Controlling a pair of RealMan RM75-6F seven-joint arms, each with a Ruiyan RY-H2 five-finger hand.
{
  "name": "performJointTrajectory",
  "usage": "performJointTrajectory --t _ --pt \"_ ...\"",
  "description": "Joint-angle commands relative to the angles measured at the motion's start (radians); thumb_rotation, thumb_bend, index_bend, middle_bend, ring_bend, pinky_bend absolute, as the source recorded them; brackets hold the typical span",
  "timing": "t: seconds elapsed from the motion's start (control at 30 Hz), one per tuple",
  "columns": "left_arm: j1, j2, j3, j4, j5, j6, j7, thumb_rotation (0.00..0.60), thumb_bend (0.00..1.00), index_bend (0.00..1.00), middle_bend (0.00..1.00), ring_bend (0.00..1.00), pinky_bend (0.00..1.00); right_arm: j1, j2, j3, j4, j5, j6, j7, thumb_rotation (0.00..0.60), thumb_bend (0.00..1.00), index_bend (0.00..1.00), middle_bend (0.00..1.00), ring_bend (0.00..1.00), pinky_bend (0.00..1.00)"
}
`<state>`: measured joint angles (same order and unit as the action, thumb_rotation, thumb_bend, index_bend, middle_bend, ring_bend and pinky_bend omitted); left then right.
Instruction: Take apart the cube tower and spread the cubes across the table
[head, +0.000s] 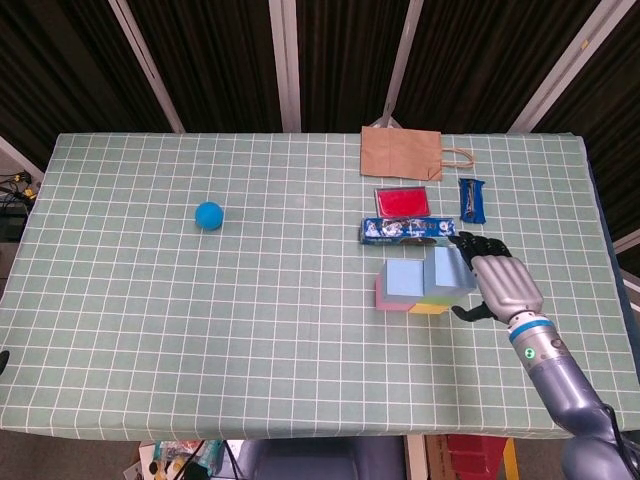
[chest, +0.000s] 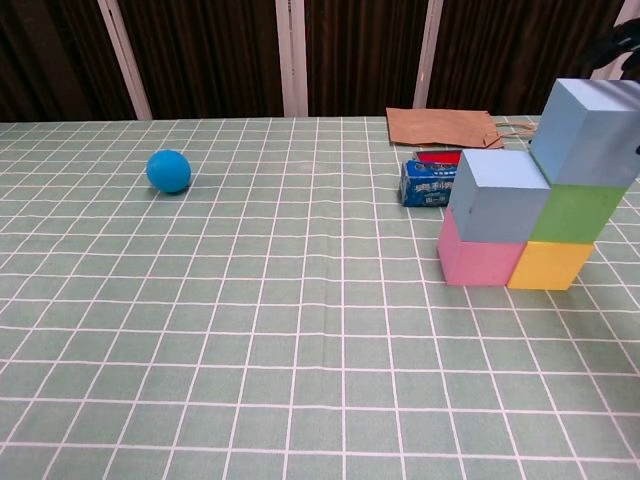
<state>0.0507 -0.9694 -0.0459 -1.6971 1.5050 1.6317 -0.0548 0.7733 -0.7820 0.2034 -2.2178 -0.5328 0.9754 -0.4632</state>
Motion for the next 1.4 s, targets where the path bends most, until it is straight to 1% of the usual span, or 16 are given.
performJointTrajectory --t 0.03,0.1,0.13,0.2,0.27,0.37,0.47,0.57,0.67,0.77,0.87,0.9,0.97,1.07,1.27,1.4 --pt "0.000 0.003 -0.004 0.002 -0.007 0.000 -0.008 0.600 0.38 0.14 0.00 0.00 0.00 0.079 -0.062 0.000 -0.008 0.098 0.048 -0.078 0.600 0.24 0.00 0.00 0.00 0.00" --pt "-0.001 0.004 -0.007 0.004 -0.013 -0.003 -0.013 0.600 0.38 0.14 0.00 0.00 0.00 0.101 -0.079 0.001 -0.011 0.128 0.059 -0.095 0.600 0.25 0.01 0.02 0.02 0.00" --pt "-0.002 0.004 -0.009 0.004 -0.017 -0.005 -0.016 0.600 0.38 0.14 0.00 0.00 0.00 0.116 -0.092 0.004 -0.011 0.145 0.071 -0.106 0.600 0.25 0.02 0.04 0.04 0.00" --pt "-0.005 0.004 -0.012 0.005 -0.025 -0.010 -0.015 0.600 0.38 0.14 0.00 0.00 0.00 0.140 -0.117 0.003 -0.011 0.171 0.101 -0.131 0.600 0.25 0.04 0.12 0.11 0.00" --pt "-0.007 0.004 -0.013 0.004 -0.029 -0.016 -0.014 0.600 0.38 0.14 0.00 0.00 0.00 0.162 -0.140 0.000 -0.010 0.195 0.132 -0.158 0.600 0.25 0.09 0.21 0.21 0.00" --pt "-0.009 0.004 -0.014 0.004 -0.031 -0.019 -0.013 0.600 0.38 0.14 0.00 0.00 0.00 0.184 -0.176 0.000 0.001 0.218 0.175 -0.181 0.600 0.25 0.15 0.31 0.33 0.02" --pt "-0.009 0.004 -0.014 0.004 -0.031 -0.019 -0.013 0.600 0.38 0.14 0.00 0.00 0.00 0.200 -0.214 -0.008 0.032 0.224 0.225 -0.211 0.600 0.25 0.18 0.35 0.39 0.06" --pt "-0.008 0.004 -0.015 0.002 -0.034 -0.019 -0.013 0.600 0.38 0.15 0.00 0.00 0.00 0.211 -0.258 -0.032 0.066 0.211 0.297 -0.270 0.600 0.25 0.18 0.35 0.41 0.09" --pt "-0.009 0.004 -0.016 0.001 -0.038 -0.021 -0.012 0.600 0.38 0.17 0.00 0.00 0.00 0.208 -0.274 -0.042 0.080 0.214 0.328 -0.293 0.600 0.25 0.19 0.35 0.44 0.11" --pt "-0.009 0.002 -0.015 -0.002 -0.038 -0.023 -0.006 0.600 0.38 0.18 0.00 0.00 0.00 0.196 -0.264 -0.044 0.085 0.206 0.327 -0.287 0.600 0.25 0.19 0.35 0.42 0.11" --pt "-0.010 0.000 -0.013 -0.004 -0.036 -0.024 0.002 0.600 0.38 0.18 0.00 0.00 0.00 0.175 -0.241 -0.037 0.081 0.193 0.299 -0.248 0.600 0.24 0.19 0.34 0.34 0.09" --pt "-0.009 -0.001 -0.012 -0.005 -0.034 -0.023 0.005 0.600 0.38 0.18 0.00 0.00 0.00 0.166 -0.230 -0.032 0.078 0.188 0.280 -0.225 0.600 0.24 0.19 0.33 0.32 0.08" --pt "-0.008 -0.001 -0.009 -0.007 -0.031 -0.022 0.008 0.600 0.38 0.18 0.00 0.00 0.00 0.151 -0.206 -0.026 0.075 0.181 0.240 -0.190 0.600 0.25 0.19 0.31 0.27 0.05" --pt "-0.006 0.000 -0.007 -0.009 -0.026 -0.019 0.006 0.600 0.38 0.18 0.00 0.00 0.00 0.146 -0.172 -0.028 0.070 0.186 0.186 -0.178 0.600 0.25 0.19 0.28 0.20 0.01" --pt "-0.004 0.004 -0.008 -0.008 -0.028 -0.017 -0.006 0.600 0.38 0.18 0.00 0.00 0.00 0.158 -0.143 -0.023 0.054 0.205 0.140 -0.176 0.600 0.24 0.19 0.25 0.15 0.00" --pt "-0.004 0.006 -0.008 -0.006 -0.029 -0.019 -0.013 0.600 0.38 0.18 0.00 0.00 0.00 0.176 -0.121 -0.021 0.039 0.236 0.117 -0.186 0.600 0.25 0.19 0.25 0.13 0.00"
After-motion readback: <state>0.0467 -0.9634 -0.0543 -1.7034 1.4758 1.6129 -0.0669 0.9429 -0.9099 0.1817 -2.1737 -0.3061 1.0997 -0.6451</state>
